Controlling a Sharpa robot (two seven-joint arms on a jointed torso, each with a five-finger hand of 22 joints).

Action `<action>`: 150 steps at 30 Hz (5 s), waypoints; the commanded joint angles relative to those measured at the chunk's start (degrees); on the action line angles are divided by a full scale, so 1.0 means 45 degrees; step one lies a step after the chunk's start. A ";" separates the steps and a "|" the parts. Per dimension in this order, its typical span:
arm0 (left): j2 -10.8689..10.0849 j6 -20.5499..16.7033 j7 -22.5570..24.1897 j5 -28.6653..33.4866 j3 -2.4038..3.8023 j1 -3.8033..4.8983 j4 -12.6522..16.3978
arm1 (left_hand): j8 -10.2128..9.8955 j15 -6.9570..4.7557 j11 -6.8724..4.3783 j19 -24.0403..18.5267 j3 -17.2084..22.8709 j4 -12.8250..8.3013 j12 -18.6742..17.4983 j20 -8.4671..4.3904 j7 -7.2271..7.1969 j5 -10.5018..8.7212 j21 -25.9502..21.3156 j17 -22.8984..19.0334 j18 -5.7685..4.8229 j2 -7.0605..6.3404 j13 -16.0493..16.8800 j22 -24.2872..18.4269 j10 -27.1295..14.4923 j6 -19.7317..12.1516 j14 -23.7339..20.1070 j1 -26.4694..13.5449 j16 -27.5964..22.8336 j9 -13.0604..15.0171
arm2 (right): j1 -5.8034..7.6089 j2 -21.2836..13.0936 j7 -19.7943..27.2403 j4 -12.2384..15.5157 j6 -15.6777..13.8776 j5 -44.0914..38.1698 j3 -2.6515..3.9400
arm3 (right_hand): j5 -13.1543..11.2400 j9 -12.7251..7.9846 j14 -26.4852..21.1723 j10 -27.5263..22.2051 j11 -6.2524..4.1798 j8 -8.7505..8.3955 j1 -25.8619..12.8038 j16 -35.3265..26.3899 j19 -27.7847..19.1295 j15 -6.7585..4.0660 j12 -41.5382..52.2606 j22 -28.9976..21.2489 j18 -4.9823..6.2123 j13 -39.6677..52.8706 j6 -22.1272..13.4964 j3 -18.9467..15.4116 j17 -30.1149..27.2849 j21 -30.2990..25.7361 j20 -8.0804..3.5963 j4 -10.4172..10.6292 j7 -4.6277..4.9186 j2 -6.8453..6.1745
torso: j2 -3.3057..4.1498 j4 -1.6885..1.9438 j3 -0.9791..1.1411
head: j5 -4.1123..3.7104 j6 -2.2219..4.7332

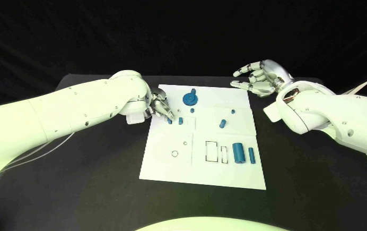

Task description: Assemble the parts on the task board

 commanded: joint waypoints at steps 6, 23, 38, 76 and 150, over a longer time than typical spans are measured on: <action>0.0032 0.0134 -0.0003 -0.0013 -0.0053 -0.0092 -0.0048 | 0.0072 -0.0200 -0.0305 0.0367 -0.0218 0.0202 -0.0009 -0.0036 -0.0474 0.0454 0.0079 0.3508 -0.0186 0.0157 0.0083 0.0548 0.0803 0.0520 0.1392 0.0040 0.0226 0.0120 | -0.0008 0.0001 0.0039 0.0027 0.0014 -0.0015 0.0001 | 0.0200 0.0169 0.1209 -0.0268 -0.0003 0.0247 -0.0314 -0.0131 0.0232 -0.0099 0.0012 0.2024 0.0129 0.0829 -0.0113 0.0476 0.2725 -0.0157 -0.0084 0.0062 -0.0023 -0.0003 | -0.0014 0.0013 -0.0009 | -0.0015 -0.0009; -0.0009 -0.0022 0.0015 -0.0223 -0.0056 -0.0125 -0.0141 | -0.0208 -0.0182 -0.0276 0.0345 -0.2558 0.1773 -0.0046 -0.0030 -0.0450 -0.2312 -0.0005 0.3508 -0.0174 -0.0034 0.0133 0.0495 0.0725 0.0768 0.1392 -0.0209 0.0226 0.0076 | -0.0012 -0.0007 0.0060 0.0018 0.0002 -0.0004 0.0001 | 0.0192 0.0164 0.1204 -0.0290 -0.0002 0.0273 -0.0346 -0.0143 0.0222 -0.0099 -0.0008 0.2008 0.0136 0.0806 -0.0146 0.0478 0.2706 -0.0193 -0.0086 0.0073 -0.0020 -0.0021 | -0.0009 0.0012 -0.0012 | -0.0016 0.0029; -0.0153 -0.0530 0.0122 0.0208 0.0016 -0.0201 -0.0064 | -0.0229 -0.0172 -0.0263 0.0306 -0.3117 0.2384 -0.0068 -0.0021 -0.0437 -0.2615 -0.0056 0.3508 -0.0157 -0.0008 0.0118 0.0427 0.0699 0.0771 0.1392 -0.0105 0.0226 0.0124 | -0.0034 -0.0005 0.0078 0.0005 0.0014 0.0000 0.0001 | 0.0192 0.0164 0.1204 -0.0290 -0.0002 0.0273 -0.0346 -0.0143 0.0222 -0.0099 -0.0008 0.2008 0.0136 0.0806 -0.0146 0.0478 0.2706 -0.0193 -0.0086 0.0073 -0.0020 -0.0021 | 0.0001 -0.0012 -0.0014 | -0.0032 0.0065; 0.0005 -0.6152 0.7568 -0.4728 0.0134 -0.0955 0.0606 | -0.2609 0.1548 0.1734 -0.5351 -0.2756 0.2020 -0.7587 0.1460 0.1513 -0.2439 -0.7007 -0.4999 0.1461 -0.0635 -0.8777 -0.8143 -0.6666 -0.3019 -0.4049 0.5676 -0.5564 -0.3697 | -0.0068 -0.0010 0.0313 -0.0088 -0.0152 0.0002 0.0001 | 0.0220 0.0135 0.0588 -0.2546 -0.0072 0.0690 -0.0338 -0.1515 -0.0811 -0.0193 -0.2736 0.0476 0.0675 -0.2007 -0.0454 0.0784 0.0704 -0.3071 -0.0169 0.0074 -0.0077 -0.0161 | 0.0015 -0.0013 -0.0008 | -0.0311 0.0334; 0.1321 -0.4873 0.6623 -0.6570 0.0013 -0.1326 -0.0886 | -0.4145 0.1417 0.1589 -0.4990 -0.1295 0.0423 -0.8838 0.1413 0.1159 -0.2568 -0.4577 -0.4772 0.1276 -0.0100 -1.1392 -0.5736 -0.5224 -0.0398 -0.2915 0.5398 -0.2866 -0.6364 | -0.0130 0.0180 0.0499 -0.0165 -0.0138 0.0010 0.0000 | 0.0275 0.0104 0.0208 -0.4009 -0.0132 0.1097 -0.0391 -0.2981 -0.1451 -0.0268 -0.5118 -0.1236 0.1077 -0.4739 -0.0668 0.1174 -0.0769 -0.5970 -0.0243 0.0089 -0.0115 -0.0285 | 0.0044 -0.0028 -0.0011 | -0.0356 0.0283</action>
